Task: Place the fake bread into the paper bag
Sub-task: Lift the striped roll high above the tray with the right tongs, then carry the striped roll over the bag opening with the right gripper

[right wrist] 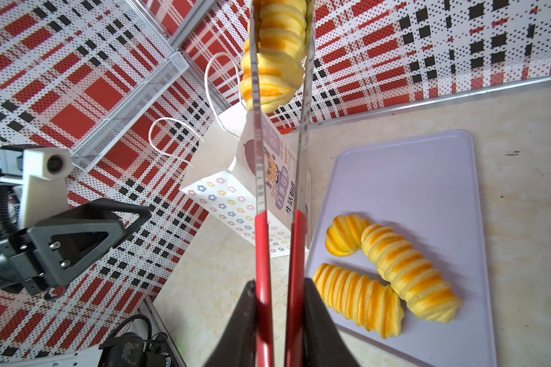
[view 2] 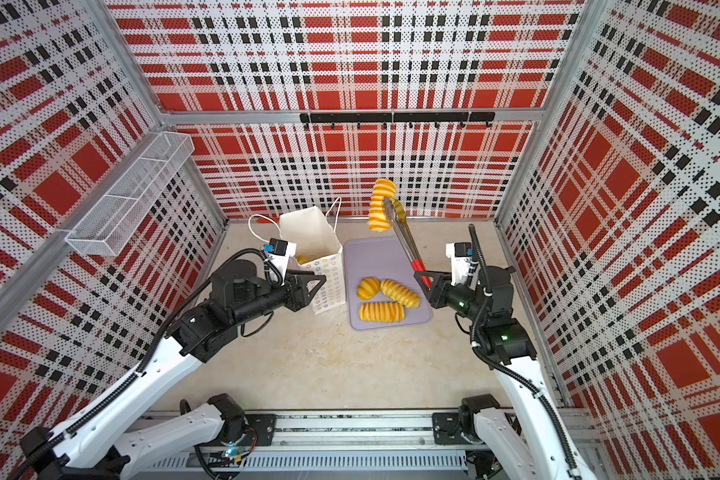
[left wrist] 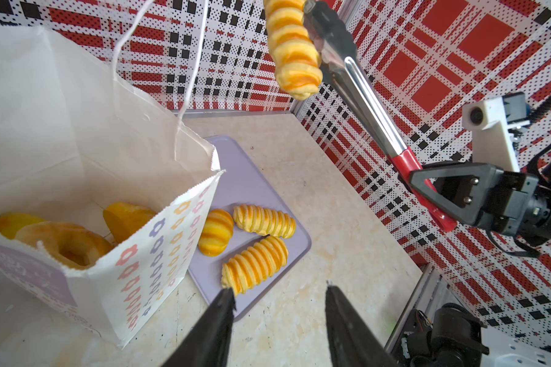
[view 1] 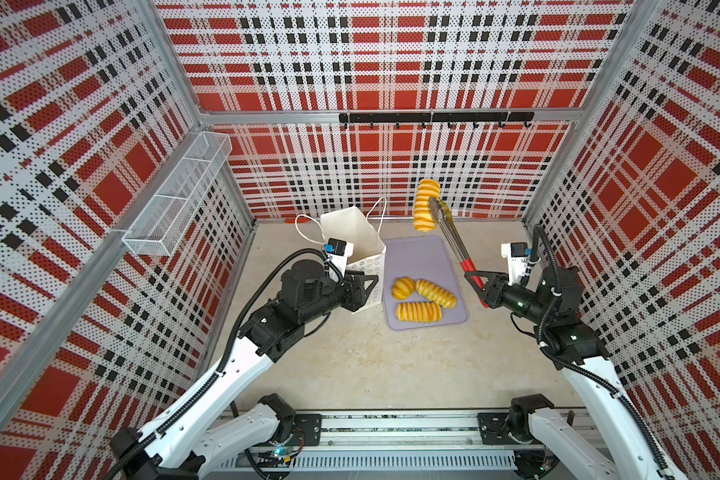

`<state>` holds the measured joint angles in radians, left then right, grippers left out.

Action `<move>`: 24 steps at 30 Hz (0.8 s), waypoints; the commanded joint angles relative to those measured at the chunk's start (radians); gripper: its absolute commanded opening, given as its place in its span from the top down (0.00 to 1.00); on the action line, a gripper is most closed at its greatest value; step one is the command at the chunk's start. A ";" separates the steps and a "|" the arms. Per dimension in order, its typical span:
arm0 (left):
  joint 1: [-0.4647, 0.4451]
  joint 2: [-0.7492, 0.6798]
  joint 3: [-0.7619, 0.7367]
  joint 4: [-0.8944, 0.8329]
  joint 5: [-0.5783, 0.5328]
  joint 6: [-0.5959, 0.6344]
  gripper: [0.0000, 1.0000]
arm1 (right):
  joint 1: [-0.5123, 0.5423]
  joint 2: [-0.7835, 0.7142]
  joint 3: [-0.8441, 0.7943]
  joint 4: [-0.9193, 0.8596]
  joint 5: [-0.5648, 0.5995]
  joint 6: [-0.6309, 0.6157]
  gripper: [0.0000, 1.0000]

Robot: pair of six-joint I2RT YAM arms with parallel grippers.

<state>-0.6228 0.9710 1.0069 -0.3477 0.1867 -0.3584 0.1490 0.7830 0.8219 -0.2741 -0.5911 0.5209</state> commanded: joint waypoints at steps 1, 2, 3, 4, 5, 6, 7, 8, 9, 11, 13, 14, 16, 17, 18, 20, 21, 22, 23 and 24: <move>0.019 -0.009 0.029 0.031 0.017 0.008 0.49 | -0.006 -0.034 0.052 0.099 -0.042 0.013 0.76; 0.026 -0.014 0.025 0.034 0.022 0.003 0.49 | -0.006 -0.037 0.055 0.109 -0.053 0.016 0.76; 0.032 -0.020 0.021 0.036 0.026 0.001 0.49 | -0.006 -0.038 0.057 0.116 -0.063 0.016 0.76; 0.040 -0.026 0.016 0.039 0.033 -0.003 0.49 | -0.006 -0.039 0.061 0.125 -0.076 0.017 0.76; 0.047 -0.031 0.013 0.042 0.040 -0.005 0.49 | -0.006 -0.040 0.061 0.134 -0.084 0.018 0.76; 0.058 -0.038 0.009 0.044 0.047 -0.006 0.49 | -0.005 -0.041 0.059 0.143 -0.088 0.018 0.76; 0.069 -0.043 0.005 0.046 0.053 -0.006 0.49 | -0.006 -0.041 0.057 0.154 -0.093 0.016 0.76; 0.077 -0.049 0.000 0.047 0.056 -0.006 0.49 | -0.006 -0.039 0.056 0.163 -0.099 0.016 0.76; 0.087 -0.056 -0.005 0.051 0.060 -0.007 0.49 | -0.006 -0.038 0.053 0.179 -0.111 0.019 0.76; 0.106 -0.069 -0.013 0.058 0.071 -0.037 0.49 | -0.005 -0.031 0.048 0.211 -0.126 0.025 0.76; 0.127 -0.079 -0.019 0.059 0.082 -0.043 0.49 | 0.000 -0.020 0.051 0.233 -0.139 0.057 0.77; 0.134 -0.081 -0.020 0.060 0.084 -0.045 0.49 | 0.002 -0.015 0.054 0.235 -0.141 0.058 0.77; 0.151 -0.088 -0.024 0.060 0.089 -0.048 0.49 | 0.017 -0.002 0.060 0.247 -0.146 0.055 0.77; 0.157 -0.090 -0.025 0.059 0.091 -0.050 0.49 | 0.027 0.003 0.064 0.251 -0.143 0.051 0.77; 0.165 -0.090 -0.029 0.059 0.092 -0.052 0.49 | 0.042 0.012 0.068 0.248 -0.137 0.041 0.77; 0.176 -0.091 -0.032 0.060 0.095 -0.058 0.49 | 0.076 0.028 0.080 0.238 -0.119 0.007 0.77; 0.182 -0.089 -0.035 0.059 0.098 -0.062 0.49 | 0.099 0.038 0.088 0.229 -0.105 -0.011 0.77; 0.187 -0.089 -0.037 0.059 0.099 -0.065 0.49 | 0.122 0.048 0.098 0.220 -0.089 -0.028 0.77; 0.192 -0.091 -0.037 0.058 0.099 -0.067 0.49 | 0.143 0.056 0.107 0.211 -0.077 -0.043 0.77; 0.196 -0.093 -0.038 0.055 0.098 -0.069 0.49 | 0.164 0.067 0.118 0.199 -0.063 -0.059 0.77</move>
<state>-0.4412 0.8902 0.9802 -0.3065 0.2634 -0.4175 0.2710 0.8440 0.8879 -0.1177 -0.6834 0.5278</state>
